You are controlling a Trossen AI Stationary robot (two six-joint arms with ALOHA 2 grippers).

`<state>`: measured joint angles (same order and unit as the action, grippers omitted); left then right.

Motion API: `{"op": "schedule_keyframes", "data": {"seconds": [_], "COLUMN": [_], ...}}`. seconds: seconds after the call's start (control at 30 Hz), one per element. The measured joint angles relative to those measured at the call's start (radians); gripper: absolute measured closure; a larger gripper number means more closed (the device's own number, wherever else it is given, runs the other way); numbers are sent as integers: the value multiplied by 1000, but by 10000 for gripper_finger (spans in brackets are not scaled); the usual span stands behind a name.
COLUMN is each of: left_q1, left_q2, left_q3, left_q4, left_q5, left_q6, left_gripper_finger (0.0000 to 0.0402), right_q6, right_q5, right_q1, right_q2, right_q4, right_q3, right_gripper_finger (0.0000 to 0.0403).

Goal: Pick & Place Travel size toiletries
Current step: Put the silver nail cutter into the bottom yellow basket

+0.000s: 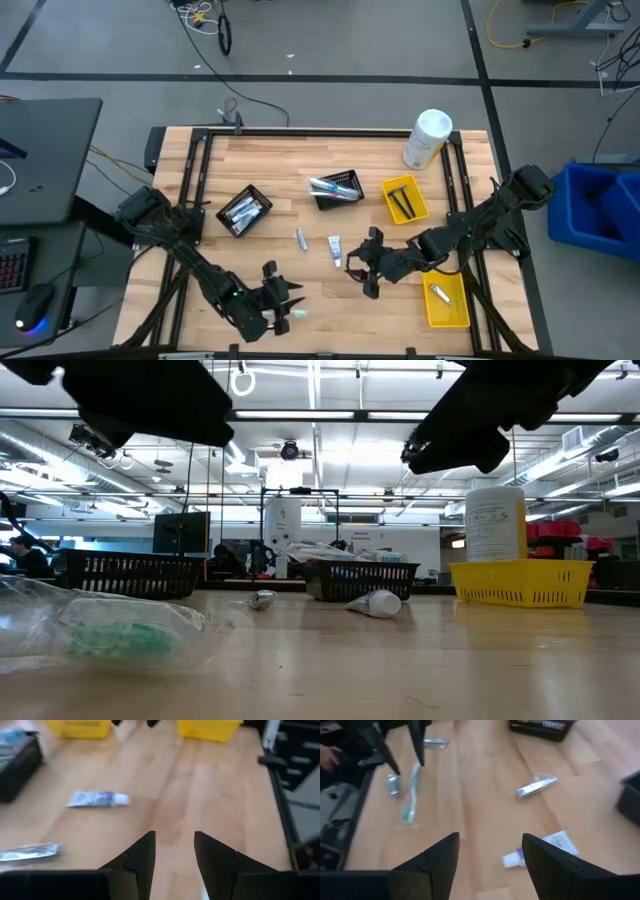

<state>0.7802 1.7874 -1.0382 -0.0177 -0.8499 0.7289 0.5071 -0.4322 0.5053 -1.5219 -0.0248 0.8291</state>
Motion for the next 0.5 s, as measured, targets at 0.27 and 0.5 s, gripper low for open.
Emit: {"op": "schedule_keyframes", "data": {"seconds": [0.27, 0.5], "left_q1": [-70, -170], "left_q2": [-9, -9], "left_q3": [0, 0], "left_q4": [-37, -44], "left_q5": [78, 211], "left_q6": [6, -111], "left_gripper_finger": [209, 175], "right_q6": [1, -3], "right_q5": [-21, -20], "right_q1": [-20, -46], "right_q2": [0, 0], "right_q4": [29, 28], "right_q3": [0, 0], "right_gripper_finger": [136, 121]}}
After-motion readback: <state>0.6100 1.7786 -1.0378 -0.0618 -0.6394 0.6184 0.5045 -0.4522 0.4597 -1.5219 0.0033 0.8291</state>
